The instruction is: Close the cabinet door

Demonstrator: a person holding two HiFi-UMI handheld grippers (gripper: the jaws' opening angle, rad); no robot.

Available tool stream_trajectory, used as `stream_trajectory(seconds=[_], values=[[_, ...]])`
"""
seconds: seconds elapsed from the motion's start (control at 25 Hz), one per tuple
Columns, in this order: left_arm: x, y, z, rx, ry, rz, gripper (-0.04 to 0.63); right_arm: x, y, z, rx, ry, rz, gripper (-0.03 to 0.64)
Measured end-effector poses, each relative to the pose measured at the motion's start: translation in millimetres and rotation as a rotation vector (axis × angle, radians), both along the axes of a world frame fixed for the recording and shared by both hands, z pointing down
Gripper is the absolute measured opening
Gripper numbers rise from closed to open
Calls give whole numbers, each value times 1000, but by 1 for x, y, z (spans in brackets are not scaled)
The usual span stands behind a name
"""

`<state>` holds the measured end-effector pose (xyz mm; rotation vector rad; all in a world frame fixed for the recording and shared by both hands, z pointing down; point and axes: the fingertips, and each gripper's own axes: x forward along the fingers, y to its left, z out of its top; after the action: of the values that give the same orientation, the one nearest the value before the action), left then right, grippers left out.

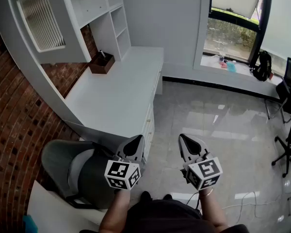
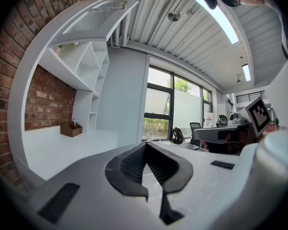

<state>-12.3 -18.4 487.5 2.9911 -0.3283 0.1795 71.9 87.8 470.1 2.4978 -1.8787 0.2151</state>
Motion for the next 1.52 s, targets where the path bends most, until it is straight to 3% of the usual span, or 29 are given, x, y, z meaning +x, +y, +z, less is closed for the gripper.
stream_trajectory(seconds=[0.36, 0.76, 1.24, 1.52], values=[[-17, -3, 7, -38, 4, -29, 9, -15, 1, -1, 11, 3, -20, 0], [-29, -2, 2, -26, -7, -51, 9, -34, -4, -2, 23, -33, -83, 0], [-35, -49, -100, 152, 114, -136, 11, -40, -64, -92, 170, 33, -242, 0], [-42, -70, -187, 283, 210, -199, 11, -46, -91, -165, 263, 116, -330, 0]])
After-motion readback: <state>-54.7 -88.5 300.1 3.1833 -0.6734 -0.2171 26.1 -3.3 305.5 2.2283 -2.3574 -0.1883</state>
